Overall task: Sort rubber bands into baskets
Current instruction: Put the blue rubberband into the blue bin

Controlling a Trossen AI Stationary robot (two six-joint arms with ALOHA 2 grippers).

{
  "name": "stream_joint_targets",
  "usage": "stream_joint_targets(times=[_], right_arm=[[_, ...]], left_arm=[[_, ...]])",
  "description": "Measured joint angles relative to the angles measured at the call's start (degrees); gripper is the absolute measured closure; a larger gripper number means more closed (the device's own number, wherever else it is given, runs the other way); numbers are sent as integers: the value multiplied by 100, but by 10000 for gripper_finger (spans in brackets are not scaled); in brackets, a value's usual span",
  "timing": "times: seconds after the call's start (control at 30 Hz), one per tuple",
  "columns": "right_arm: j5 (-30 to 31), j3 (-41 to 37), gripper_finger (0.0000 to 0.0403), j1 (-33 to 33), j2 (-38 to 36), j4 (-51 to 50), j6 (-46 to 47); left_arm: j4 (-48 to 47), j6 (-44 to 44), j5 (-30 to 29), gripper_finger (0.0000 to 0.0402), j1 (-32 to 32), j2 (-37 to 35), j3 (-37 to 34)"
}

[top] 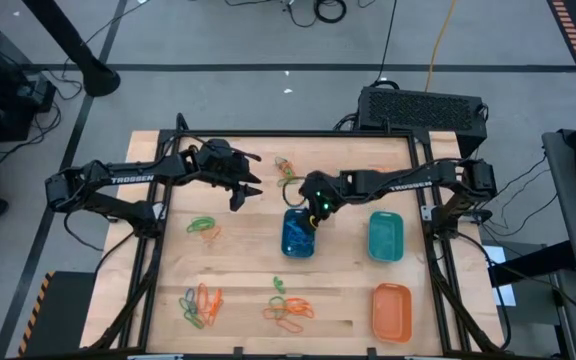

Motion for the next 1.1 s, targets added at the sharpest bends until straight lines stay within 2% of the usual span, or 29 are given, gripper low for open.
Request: stream_joint_targets(times=[0.17,0.27,0.4,0.53,0.6,0.8,0.97,1.1], right_arm=[[69,388,330,-496,0,-18,-229],[310,553,339,-853,0,-34,-441],[284,784,354,-1468,137,-66,-755],[-304,1308,359,-2025,680,-203,-1194],[-581,1765,358,-2214,1106,-337,-1467],[-613,3511,339,-2541,2399,-1638,-2178],[-277,5106,307,-2582,3392,-3030,-2894],[26,6015,276,-2592,3923,-3546,-3272]], left_arm=[[0,-2,-9,220,0,0,0],[-3,-8,-205,220,0,0,0],[-13,-184,-454,220,16,0,0],[-157,-446,-476,220,68,0,0],[-331,-574,-476,220,114,0,0],[-866,-937,-492,220,116,0,0],[-1211,-1178,-496,220,103,0,0],[-1485,-1211,-496,220,103,0,0]])
